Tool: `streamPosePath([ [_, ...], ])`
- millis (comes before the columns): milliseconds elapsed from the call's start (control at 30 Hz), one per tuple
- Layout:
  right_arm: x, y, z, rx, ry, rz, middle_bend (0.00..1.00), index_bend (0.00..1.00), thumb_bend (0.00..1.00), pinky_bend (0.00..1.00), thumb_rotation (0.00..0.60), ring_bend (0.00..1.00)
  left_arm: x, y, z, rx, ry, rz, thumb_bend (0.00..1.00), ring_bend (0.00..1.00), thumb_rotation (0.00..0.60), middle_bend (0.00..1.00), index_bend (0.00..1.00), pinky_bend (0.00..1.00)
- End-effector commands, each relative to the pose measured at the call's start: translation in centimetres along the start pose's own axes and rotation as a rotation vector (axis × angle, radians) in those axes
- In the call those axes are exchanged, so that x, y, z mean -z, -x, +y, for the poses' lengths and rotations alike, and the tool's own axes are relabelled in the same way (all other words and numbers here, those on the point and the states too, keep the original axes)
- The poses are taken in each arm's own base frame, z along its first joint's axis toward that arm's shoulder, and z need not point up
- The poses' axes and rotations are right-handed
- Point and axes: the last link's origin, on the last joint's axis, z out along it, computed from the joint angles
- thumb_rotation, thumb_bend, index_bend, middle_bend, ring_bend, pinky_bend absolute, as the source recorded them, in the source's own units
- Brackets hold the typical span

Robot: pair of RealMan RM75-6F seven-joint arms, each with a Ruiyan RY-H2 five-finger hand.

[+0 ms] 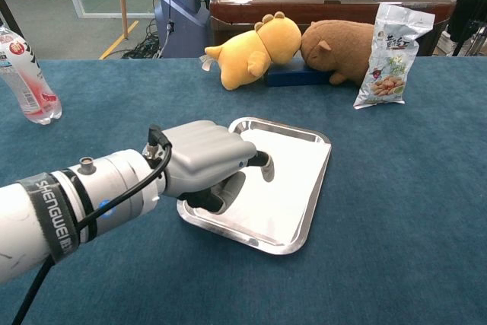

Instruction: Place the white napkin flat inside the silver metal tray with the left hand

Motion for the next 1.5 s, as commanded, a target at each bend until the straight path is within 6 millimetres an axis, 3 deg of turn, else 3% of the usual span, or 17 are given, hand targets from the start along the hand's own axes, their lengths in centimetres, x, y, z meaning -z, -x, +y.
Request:
streamPosePath([
  [33,0.0,0.0,0.0,0.000,0.000,-0.001,0.35,0.43,0.61,0.29,0.600,0.18,-0.4,-0.3,0.0,-0.023,-0.013,-0.014,0.87,0.86,0.600,1.00,0.23,0.90],
  [700,-0.2,-0.1,0.3,-0.015,0.006,-0.008,0.35,0.43,0.61,0.29,0.600,0.18,-4.0,-1.3,0.2,-0.022,-0.055,-0.003,0.85,0.86,0.600,1.00,0.23,0.90],
  [1500,-0.4,-0.1,0.6,-0.028,0.009,-0.023,0.35,0.43,0.61,0.29,0.600,0.18,-6.7,-0.3,0.2,-0.058,-0.128,-0.030,0.85,0.87,0.600,1.00,0.23,0.90],
])
